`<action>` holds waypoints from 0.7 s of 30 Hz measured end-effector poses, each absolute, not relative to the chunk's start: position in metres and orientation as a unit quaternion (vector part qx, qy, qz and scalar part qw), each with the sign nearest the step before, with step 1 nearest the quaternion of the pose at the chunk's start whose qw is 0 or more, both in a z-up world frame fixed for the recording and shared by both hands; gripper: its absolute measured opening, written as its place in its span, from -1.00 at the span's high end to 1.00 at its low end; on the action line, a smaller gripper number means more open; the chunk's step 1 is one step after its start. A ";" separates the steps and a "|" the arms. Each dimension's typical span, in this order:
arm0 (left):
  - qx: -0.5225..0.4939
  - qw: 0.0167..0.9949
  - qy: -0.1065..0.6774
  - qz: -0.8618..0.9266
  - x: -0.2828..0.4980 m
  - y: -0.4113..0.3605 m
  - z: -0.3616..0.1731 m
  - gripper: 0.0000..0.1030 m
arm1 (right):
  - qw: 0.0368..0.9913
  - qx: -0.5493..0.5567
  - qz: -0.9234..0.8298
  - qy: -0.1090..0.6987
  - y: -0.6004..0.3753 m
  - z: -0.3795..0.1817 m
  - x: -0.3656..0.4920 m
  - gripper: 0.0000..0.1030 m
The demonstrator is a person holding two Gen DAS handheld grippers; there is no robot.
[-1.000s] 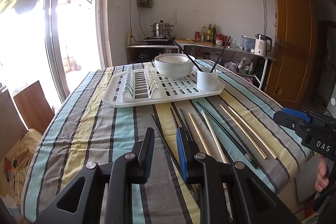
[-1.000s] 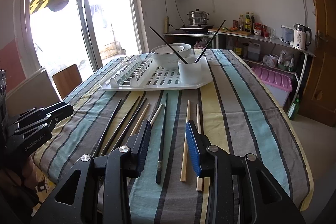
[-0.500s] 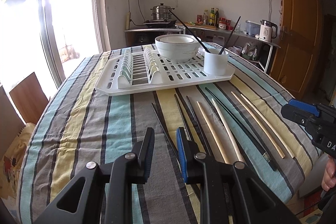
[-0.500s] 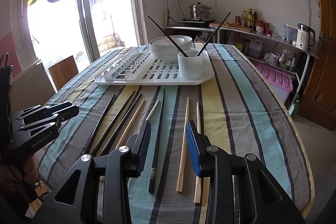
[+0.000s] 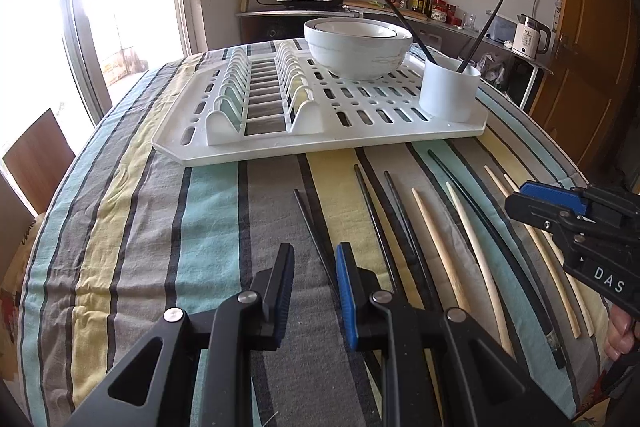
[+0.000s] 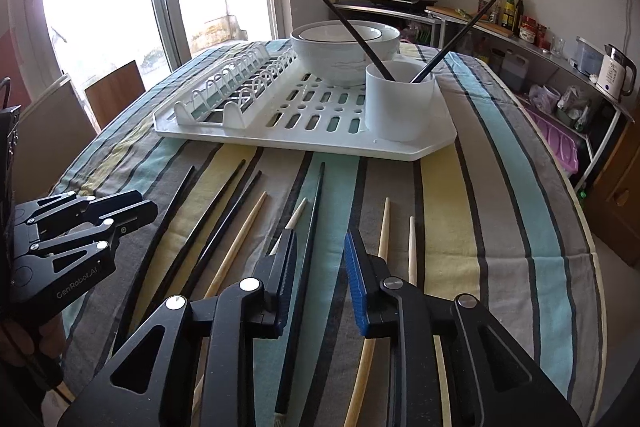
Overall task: Organize utensils
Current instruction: 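Move both tools back down to the chopsticks on the tablecloth, then close the left tool on a black chopstick while the right tool grasps another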
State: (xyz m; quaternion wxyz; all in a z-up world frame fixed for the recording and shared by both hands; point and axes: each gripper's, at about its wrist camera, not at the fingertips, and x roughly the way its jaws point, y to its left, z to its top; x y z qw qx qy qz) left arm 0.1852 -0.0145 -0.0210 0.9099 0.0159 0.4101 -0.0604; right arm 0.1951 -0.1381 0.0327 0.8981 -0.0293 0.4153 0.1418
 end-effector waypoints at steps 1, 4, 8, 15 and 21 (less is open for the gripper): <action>0.015 0.908 0.414 -0.059 0.189 -0.013 -0.022 0.59 | 0.895 -0.031 0.144 0.421 -0.136 0.030 0.200 0.54; 0.009 0.902 0.428 -0.058 0.199 -0.013 -0.027 0.59 | 0.886 -0.035 0.147 0.438 -0.132 0.022 0.211 0.60; 0.002 0.896 0.440 -0.064 0.208 -0.013 -0.033 0.59 | 0.877 -0.034 0.149 0.455 -0.131 0.014 0.226 0.68; 0.014 0.897 0.437 -0.065 0.220 -0.020 -0.031 0.59 | 0.874 -0.038 0.147 0.462 -0.128 0.011 0.240 0.70; 0.042 0.899 0.432 -0.066 0.226 -0.030 -0.033 0.62 | 0.873 -0.050 0.146 0.463 -0.122 0.011 0.247 0.88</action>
